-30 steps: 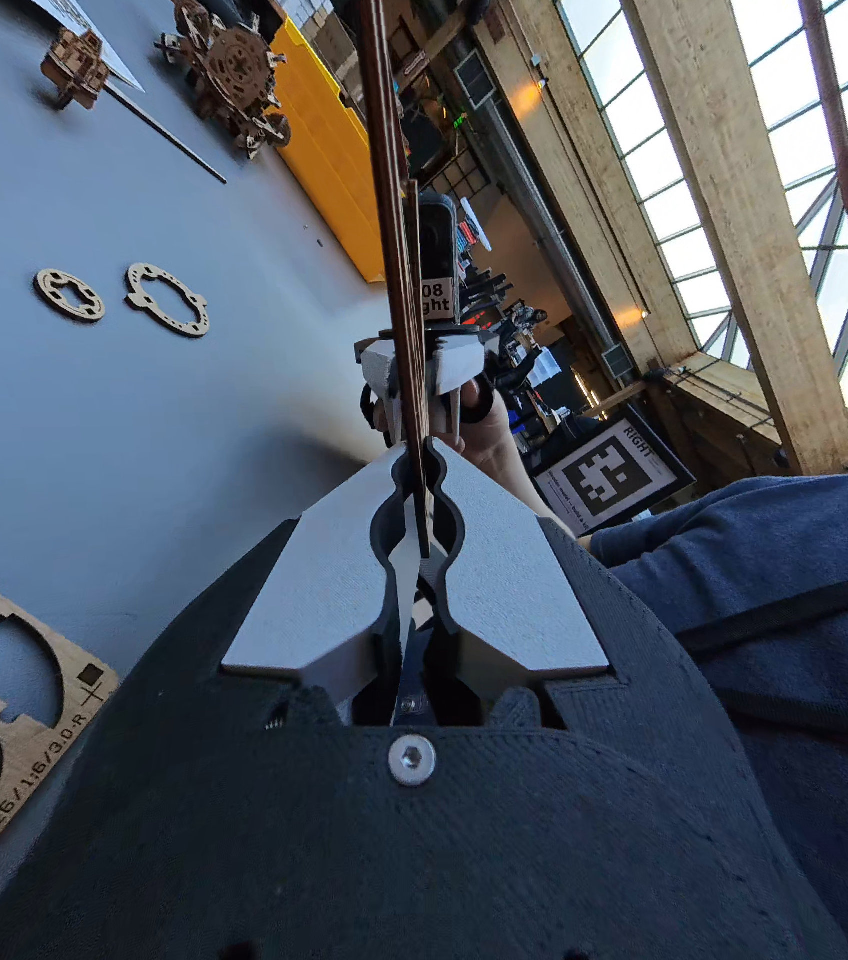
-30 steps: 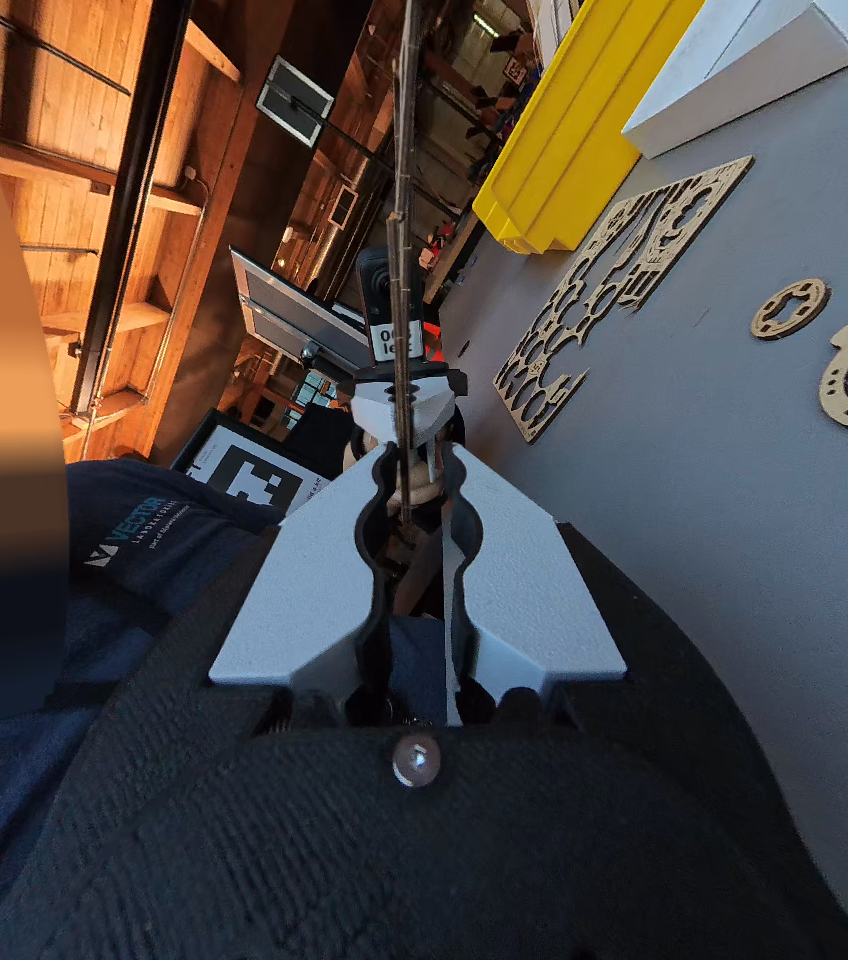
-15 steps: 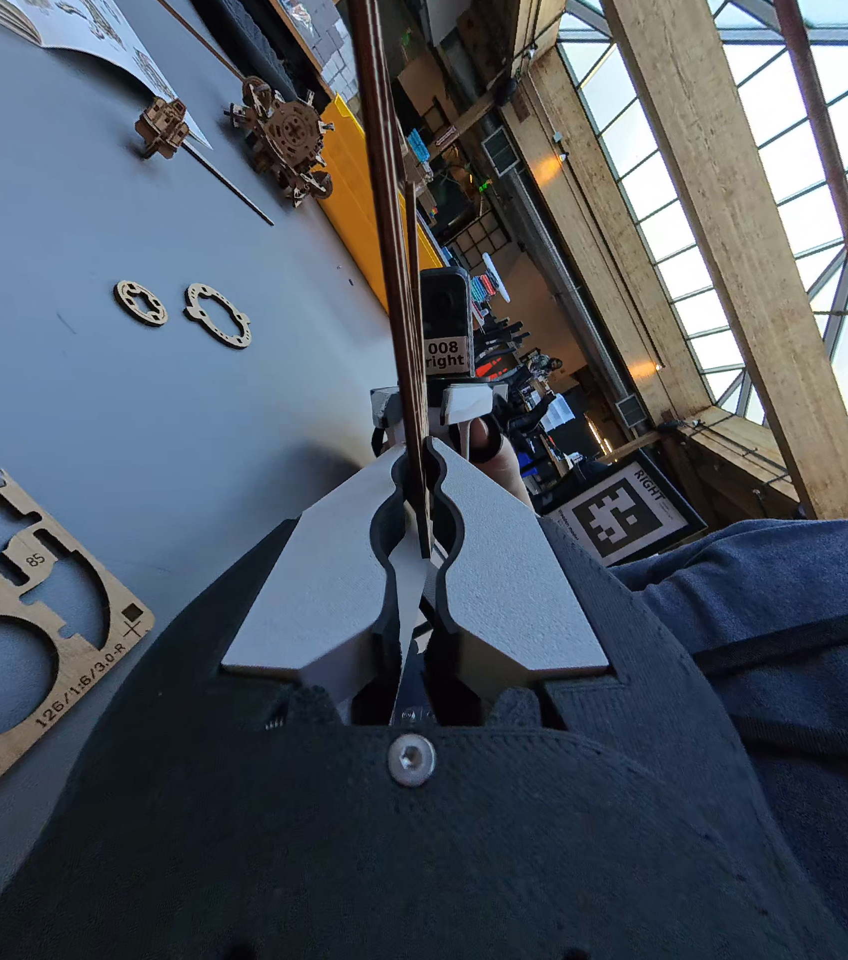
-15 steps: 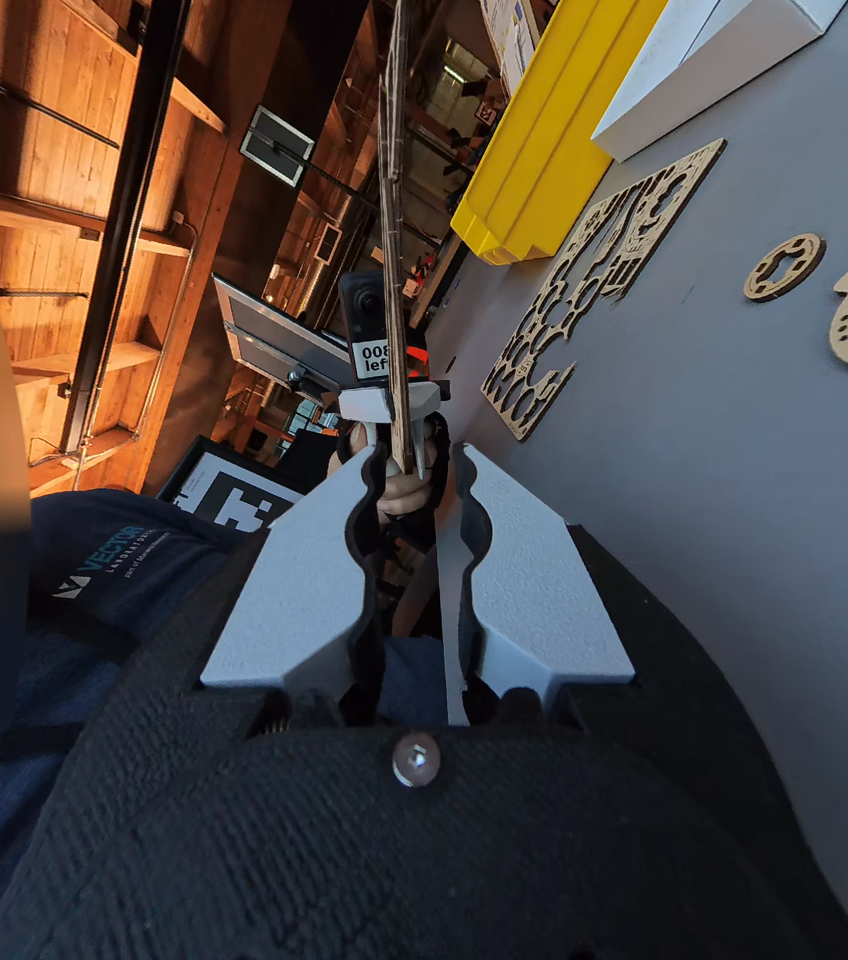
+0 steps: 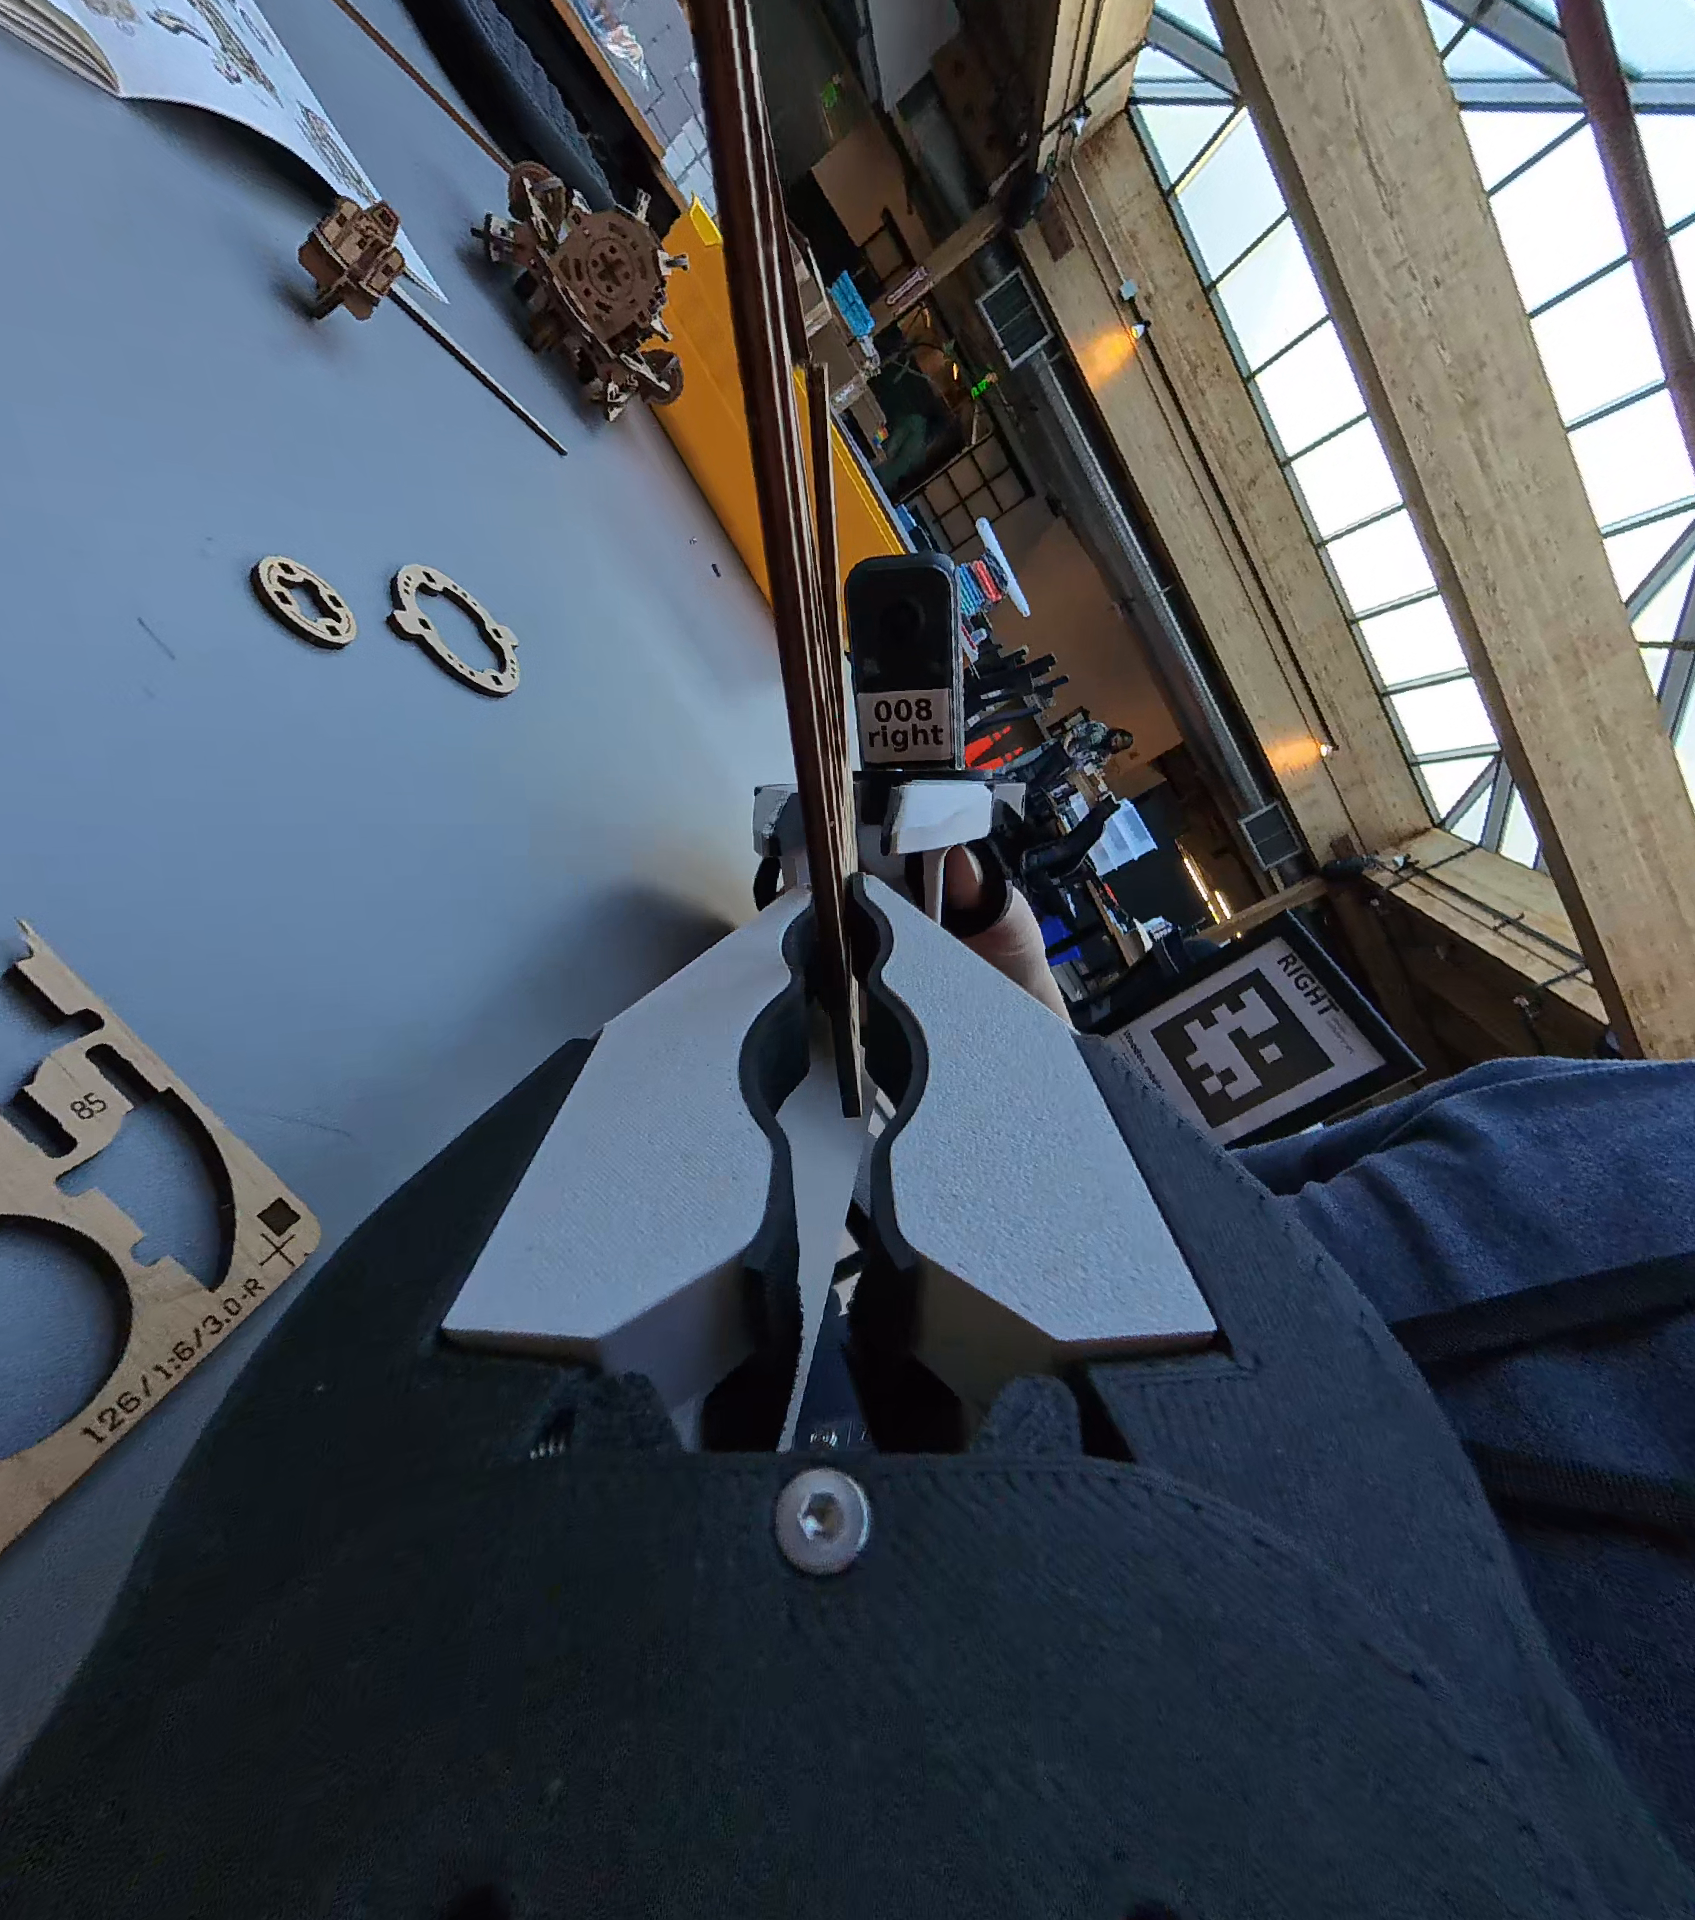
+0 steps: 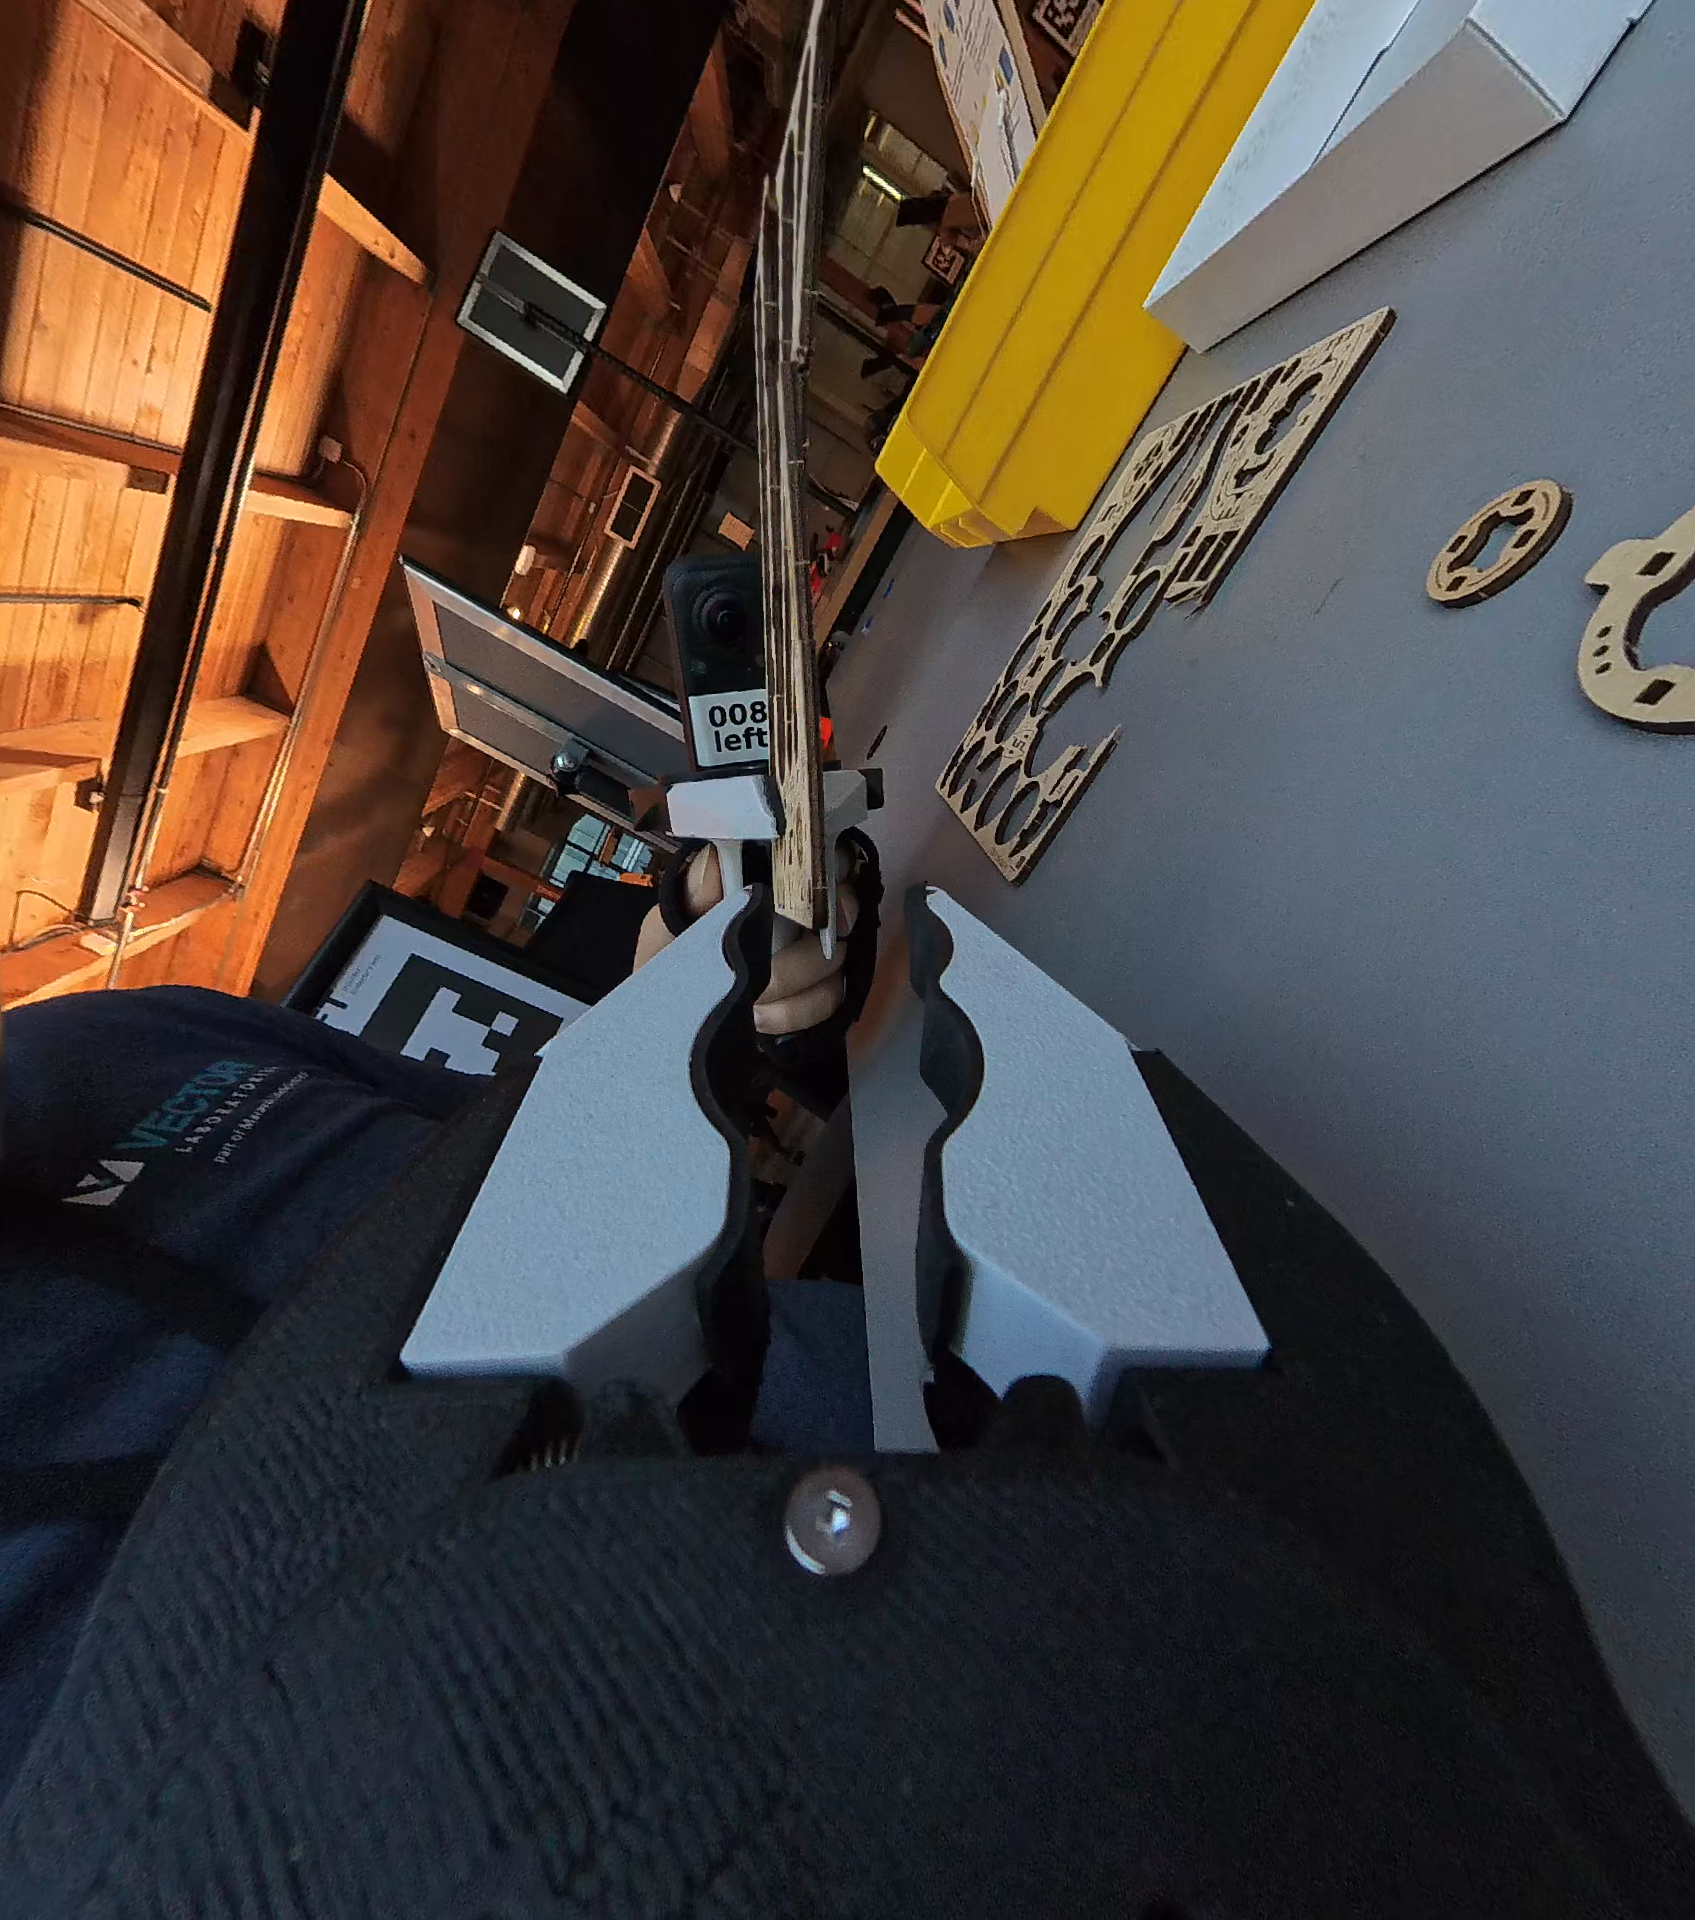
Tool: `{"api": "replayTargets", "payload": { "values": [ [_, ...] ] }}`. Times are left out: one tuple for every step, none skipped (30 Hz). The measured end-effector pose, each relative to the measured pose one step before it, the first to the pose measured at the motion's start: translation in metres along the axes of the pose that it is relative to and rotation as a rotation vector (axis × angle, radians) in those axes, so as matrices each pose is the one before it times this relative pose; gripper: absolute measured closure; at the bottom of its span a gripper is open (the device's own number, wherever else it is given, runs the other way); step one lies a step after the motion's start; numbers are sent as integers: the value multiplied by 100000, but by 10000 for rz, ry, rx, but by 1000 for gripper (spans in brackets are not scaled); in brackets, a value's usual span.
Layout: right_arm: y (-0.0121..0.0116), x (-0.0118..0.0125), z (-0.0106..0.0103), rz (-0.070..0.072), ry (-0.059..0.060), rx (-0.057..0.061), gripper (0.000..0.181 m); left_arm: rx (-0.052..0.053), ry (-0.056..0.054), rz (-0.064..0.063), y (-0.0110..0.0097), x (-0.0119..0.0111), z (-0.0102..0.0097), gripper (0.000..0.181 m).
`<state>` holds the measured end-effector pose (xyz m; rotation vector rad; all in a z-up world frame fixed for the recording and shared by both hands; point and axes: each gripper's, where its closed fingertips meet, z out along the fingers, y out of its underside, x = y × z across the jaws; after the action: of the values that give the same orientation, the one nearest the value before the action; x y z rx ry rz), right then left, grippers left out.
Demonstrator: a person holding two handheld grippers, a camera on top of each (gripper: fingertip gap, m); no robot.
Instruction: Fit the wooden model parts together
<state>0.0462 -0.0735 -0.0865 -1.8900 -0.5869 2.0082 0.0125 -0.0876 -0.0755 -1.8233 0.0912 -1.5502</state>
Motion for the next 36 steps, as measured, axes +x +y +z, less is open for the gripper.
{"api": "replayTargets", "payload": {
  "values": [
    [28,16,21,24,-13,17,157,17,-20,-42,1,-67,-1,180],
    [-2,30,19,48,-10,33,157,-7,0,-47,41,-43,27,180],
    [-63,22,12,78,-13,68,156,-53,33,-45,102,0,53,180],
    [-65,-38,10,83,-47,66,155,-55,25,-27,102,12,65,180],
    [-19,-44,14,61,-58,28,156,-11,-9,0,42,-18,50,180],
    [16,-32,20,19,-24,1,155,-9,-8,9,10,5,56,180],
    [38,-5,19,-16,7,-6,156,-29,5,-1,26,24,60,180],
    [19,-23,15,-40,18,-3,156,-33,5,-10,22,12,67,180],
    [19,-32,15,-59,24,-7,155,-37,14,-13,33,18,64,180],
    [-1,-27,12,-65,31,4,155,-59,31,-21,89,41,84,180],
    [-11,-4,-8,-62,47,4,155,-71,22,-24,119,27,93,180],
    [17,25,7,-48,51,-12,155,-56,9,-11,123,16,99,180],
    [22,-7,5,-23,18,-12,155,-65,18,-9,147,24,90,180],
    [34,-61,40,15,-25,-17,156,-99,33,-27,179,37,110,180],
    [81,-79,56,41,-50,-47,157,-116,42,-40,212,30,112,180],
    [130,-93,89,49,-68,-71,158,-118,52,-31,219,53,115,180],
    [142,-95,95,30,-70,-77,160,-116,47,-4,206,56,112,180],
    [149,-75,94,1,-48,-71,161,-61,2,31,119,30,85,180],
    [147,-51,87,-17,-24,-71,162,-9,-24,37,47,12,51,180],
    [138,-23,78,-34,1,-71,163,-24,3,6,50,36,34,180],
    [130,12,45,-39,20,-61,164,-25,17,-16,28,33,18,180],
    [83,1,39,-24,15,-39,165,7,1,-12,-20,3,-1,180],
    [45,-55,13,3,-28,-15,165,23,-17,3,-39,-19,-16,180],
    [31,-87,0,18,-59,-2,166,3,-23,7,-18,-46,-13,180],
    [-5,-56,-15,7,-41,8,169,-10,-19,-3,-4,-47,5,180],
    [-19,-9,-36,-7,-12,20,171,11,-8,-13,-20,-29,16,180],
    [-47,29,-43,10,9,42,171,3,4,-17,-15,-12,46,180],
    [-57,-15,-38,21,-17,49,171,-30,-3,-18,33,-29,67,180],
    [-49,-21,-46,34,-24,40,171,-39,-5,-17,54,-26,89,180],
    [-40,32,-73,30,4,32,170,-33,7,-19,47,6,89,180],
    [-30,70,-75,9,30,27,171,-35,5,-25,55,-1,88,180],
    [8,52,-81,-5,19,2,171,-45,-7,-28,69,-26,94,180],
    [61,38,-69,7,12,-38,171,-35,-18,-29,45,-37,60,180],
    [62,79,-58,11,36,-35,170,-15,-28,-32,5,-69,51,180],
    [16,64,-67,3,36,-8,170,-4,-30,-30,-15,-77,18,180],
    [-22,5,-61,-6,10,-1,170,-12,-21,-24,-33,-64,10,180]
  ]
}}
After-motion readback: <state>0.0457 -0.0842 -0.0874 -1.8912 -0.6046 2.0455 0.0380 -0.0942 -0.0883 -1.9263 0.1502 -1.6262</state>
